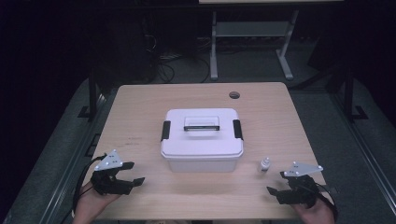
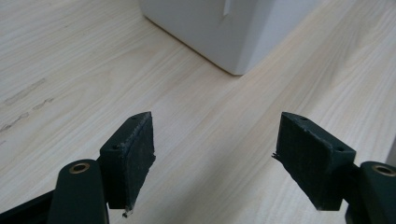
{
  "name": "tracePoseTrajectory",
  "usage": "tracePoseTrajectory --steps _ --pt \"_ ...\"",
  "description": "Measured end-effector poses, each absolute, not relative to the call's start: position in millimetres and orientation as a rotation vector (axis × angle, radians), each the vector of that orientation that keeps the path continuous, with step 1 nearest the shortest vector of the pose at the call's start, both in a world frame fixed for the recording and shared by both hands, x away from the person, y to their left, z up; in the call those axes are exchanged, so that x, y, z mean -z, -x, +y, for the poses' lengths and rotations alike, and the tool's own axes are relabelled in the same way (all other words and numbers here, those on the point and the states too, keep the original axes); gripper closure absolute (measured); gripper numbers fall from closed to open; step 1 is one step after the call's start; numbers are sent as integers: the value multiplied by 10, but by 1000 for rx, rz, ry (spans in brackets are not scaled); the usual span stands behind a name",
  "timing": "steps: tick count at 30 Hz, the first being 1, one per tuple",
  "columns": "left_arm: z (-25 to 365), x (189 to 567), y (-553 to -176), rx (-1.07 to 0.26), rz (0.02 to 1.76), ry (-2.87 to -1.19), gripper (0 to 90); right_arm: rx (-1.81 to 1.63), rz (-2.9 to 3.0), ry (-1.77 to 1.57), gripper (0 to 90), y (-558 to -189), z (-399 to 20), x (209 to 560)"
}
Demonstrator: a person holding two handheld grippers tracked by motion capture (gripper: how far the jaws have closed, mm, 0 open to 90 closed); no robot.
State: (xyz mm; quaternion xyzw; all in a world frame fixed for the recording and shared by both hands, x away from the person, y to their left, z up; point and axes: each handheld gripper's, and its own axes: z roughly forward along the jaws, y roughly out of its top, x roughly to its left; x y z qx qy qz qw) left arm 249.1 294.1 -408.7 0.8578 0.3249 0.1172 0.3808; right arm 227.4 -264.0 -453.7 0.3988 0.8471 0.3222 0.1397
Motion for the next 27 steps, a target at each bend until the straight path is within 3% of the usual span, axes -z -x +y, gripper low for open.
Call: tracePoseTrajectory --steps 10,27 --pt "2879 3878 -2536 -304 782 -2245 222 -934 2447 -1159 226 -2266 -2637 4533" --pt "2735 3507 -2643 -301 703 -2314 219 -945 2443 -1165 227 -2253 -2643 4518"
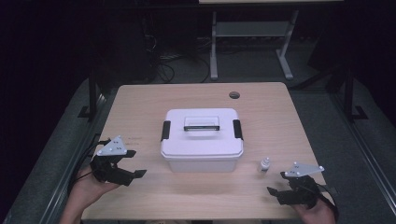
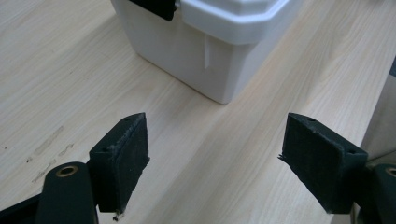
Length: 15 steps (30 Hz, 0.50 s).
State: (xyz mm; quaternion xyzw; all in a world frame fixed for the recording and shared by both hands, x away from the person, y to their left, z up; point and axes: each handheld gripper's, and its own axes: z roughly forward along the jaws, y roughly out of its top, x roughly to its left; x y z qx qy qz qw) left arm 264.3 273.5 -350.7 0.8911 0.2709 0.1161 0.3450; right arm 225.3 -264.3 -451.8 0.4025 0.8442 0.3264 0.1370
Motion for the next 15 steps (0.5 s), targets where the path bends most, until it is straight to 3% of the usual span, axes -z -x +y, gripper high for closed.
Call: tracePoseTrajectory --steps 15 --pt "2596 3232 -2736 -311 647 -2322 221 -946 2445 -1161 229 -2250 -2642 4508"
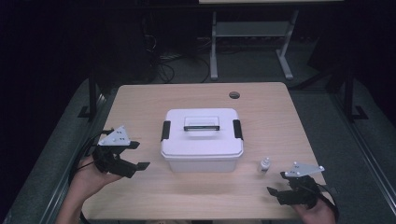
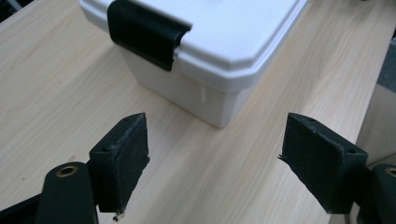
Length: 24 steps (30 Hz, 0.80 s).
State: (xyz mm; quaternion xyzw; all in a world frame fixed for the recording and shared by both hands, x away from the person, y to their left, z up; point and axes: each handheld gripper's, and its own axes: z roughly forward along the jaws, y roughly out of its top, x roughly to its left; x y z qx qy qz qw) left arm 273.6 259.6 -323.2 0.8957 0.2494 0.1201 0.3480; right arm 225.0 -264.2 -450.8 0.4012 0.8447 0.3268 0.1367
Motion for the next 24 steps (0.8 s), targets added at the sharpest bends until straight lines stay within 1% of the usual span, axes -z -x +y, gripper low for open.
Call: tracePoseTrajectory --steps 24 --pt "2240 2949 -3016 -262 541 -2359 252 -963 2439 -1176 231 -2223 -2674 4484"
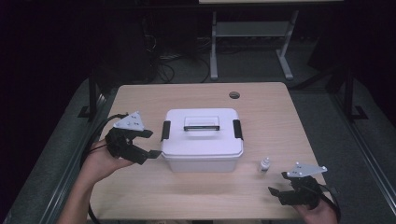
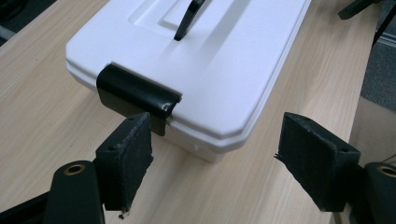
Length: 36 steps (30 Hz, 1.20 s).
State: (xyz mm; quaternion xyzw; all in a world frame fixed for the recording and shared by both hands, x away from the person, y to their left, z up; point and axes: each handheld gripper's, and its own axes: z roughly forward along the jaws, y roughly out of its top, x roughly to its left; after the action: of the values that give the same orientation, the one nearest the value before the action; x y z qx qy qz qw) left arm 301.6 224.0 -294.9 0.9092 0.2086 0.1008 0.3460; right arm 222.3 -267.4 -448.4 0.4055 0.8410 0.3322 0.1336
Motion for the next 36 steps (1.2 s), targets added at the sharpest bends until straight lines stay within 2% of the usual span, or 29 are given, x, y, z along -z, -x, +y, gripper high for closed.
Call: tracePoseTrajectory --steps 15,36 --pt "2023 2882 -3194 -222 497 -2369 256 -966 2444 -1172 231 -2223 -2684 4481" --pt "1653 2827 -3465 -192 409 -2438 308 -968 2453 -1178 231 -2211 -2701 4486"
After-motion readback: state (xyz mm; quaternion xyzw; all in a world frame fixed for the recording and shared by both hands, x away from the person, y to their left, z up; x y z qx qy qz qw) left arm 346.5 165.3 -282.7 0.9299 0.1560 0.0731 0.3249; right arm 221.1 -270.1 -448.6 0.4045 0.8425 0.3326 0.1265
